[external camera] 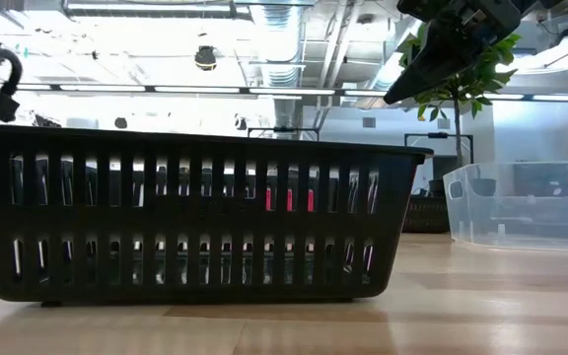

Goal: Stack baskets by color
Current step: Stack the bottom left transparent bin on the top left transparent bin

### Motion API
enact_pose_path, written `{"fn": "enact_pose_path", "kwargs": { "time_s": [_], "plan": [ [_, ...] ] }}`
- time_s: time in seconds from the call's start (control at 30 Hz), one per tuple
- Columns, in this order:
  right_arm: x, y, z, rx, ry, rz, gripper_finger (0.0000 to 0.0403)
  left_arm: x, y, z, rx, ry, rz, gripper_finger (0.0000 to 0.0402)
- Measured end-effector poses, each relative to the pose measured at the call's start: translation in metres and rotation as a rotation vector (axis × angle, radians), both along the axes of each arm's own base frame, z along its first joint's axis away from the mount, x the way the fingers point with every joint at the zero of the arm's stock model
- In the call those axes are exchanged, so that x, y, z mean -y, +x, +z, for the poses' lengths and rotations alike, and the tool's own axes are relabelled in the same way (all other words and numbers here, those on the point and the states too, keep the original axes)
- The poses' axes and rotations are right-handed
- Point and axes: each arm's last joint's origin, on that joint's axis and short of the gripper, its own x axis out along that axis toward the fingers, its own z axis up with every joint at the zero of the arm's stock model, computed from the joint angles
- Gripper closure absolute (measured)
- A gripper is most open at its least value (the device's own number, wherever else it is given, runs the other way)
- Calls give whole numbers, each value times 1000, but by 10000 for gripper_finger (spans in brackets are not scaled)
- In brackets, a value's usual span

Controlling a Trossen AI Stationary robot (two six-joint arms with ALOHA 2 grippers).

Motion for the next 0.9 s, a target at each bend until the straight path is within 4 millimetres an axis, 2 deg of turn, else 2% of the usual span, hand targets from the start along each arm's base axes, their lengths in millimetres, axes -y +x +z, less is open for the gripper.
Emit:
{"fn": "enact_pose_path", "kwargs": {
  "time_s": [0.07,0.23,0.4,0.67,0.9],
  "plan": [
    [0,0,0,0,0,0,276,-3,2,0,-31,-39,15,391],
    [0,0,0,0,-2,1,276,-11,6,7,-16,-73,24,400],
    [0,0,0,-2,-7,5,276,-24,16,32,95,-20,46,401],
    [0,0,0,-1,-6,4,276,-71,39,79,314,67,332,401],
    [0,0,0,1,-6,4,276,-105,36,101,412,83,465,401]
  ]
}}
